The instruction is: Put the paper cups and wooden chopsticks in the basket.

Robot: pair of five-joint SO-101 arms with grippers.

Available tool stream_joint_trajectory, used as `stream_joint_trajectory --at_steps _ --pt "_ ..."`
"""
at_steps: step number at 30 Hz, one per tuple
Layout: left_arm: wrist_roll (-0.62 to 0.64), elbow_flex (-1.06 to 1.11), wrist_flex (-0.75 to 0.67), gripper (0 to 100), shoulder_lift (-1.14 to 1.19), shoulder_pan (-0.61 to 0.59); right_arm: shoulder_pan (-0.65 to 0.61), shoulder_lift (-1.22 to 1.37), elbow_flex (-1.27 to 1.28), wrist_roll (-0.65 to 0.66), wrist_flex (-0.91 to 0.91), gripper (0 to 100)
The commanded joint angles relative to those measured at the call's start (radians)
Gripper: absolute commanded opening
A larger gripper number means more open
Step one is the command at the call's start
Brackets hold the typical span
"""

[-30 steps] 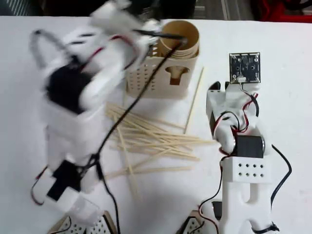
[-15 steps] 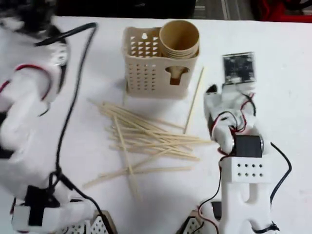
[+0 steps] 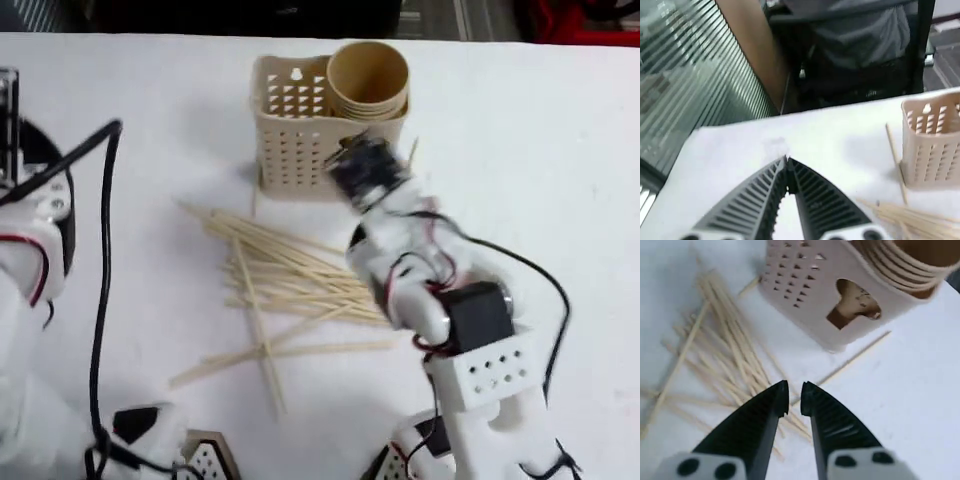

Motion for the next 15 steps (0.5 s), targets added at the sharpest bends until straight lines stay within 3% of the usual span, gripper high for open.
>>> stream_joint_trajectory --at_steps 1,7,12,15 --pt "-0.012 0.229 -0.063 2 -0.143 -0.041 -0.130 0.077 -0.043 0.029 0.056 5.6" --pt "-0.008 0.689 -0.238 2 -0.414 -0.099 -0.228 0.275 -0.078 0.029 0.068 6.5" --pt "-0.011 1.117 -0.408 2 -0.662 -0.120 -0.289 0.414 -0.135 0.031 0.076 16.7" --pt "-0.011 1.359 -0.488 2 -0.805 -0.122 -0.317 0.507 -0.186 0.031 0.073 17.3"
